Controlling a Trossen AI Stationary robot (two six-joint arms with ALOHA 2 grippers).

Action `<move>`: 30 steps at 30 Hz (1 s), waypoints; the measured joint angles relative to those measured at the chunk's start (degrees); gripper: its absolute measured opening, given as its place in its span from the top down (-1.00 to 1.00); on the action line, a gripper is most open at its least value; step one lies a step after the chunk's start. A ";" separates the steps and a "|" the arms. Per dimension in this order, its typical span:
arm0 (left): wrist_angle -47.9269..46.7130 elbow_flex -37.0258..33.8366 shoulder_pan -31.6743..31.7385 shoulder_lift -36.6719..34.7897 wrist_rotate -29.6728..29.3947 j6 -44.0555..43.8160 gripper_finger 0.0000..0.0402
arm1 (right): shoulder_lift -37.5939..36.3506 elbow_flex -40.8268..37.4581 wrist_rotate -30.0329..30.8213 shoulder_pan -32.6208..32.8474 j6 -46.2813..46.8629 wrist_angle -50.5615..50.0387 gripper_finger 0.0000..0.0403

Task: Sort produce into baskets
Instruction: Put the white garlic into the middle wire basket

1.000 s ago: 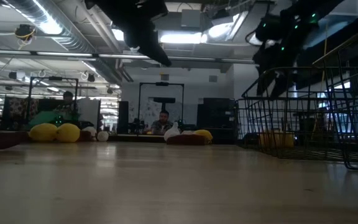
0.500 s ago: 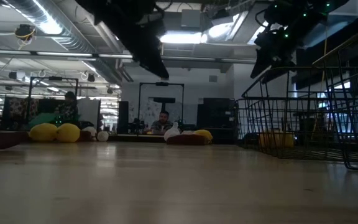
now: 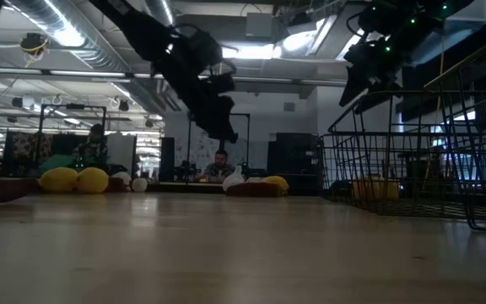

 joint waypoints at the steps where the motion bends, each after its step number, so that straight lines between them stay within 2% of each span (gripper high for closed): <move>1: -0.07 0.60 0.59 1.01 0.02 0.00 -0.39 | 0.00 0.00 -0.01 -0.01 -0.08 -0.01 -0.53; 5: -0.35 3.64 2.72 4.77 0.60 1.20 -0.39 | 0.00 0.00 0.04 0.00 -1.41 0.01 -0.53; 13: 1.22 9.97 7.09 12.24 7.89 1.60 -0.39 | 0.00 0.00 0.19 0.00 -1.55 0.02 -0.53; 18: 5.29 10.45 9.77 15.31 8.90 1.48 -0.39 | 0.00 0.00 0.21 -0.01 -1.58 0.01 -0.53; 23: 6.07 10.49 11.60 16.89 16.88 0.88 -0.39 | 0.00 0.00 0.26 0.00 -1.60 -0.05 -0.53; 30: 9.53 10.49 12.05 19.45 17.45 0.90 -0.39 | 0.00 0.00 1.00 -0.02 -1.84 0.01 -0.53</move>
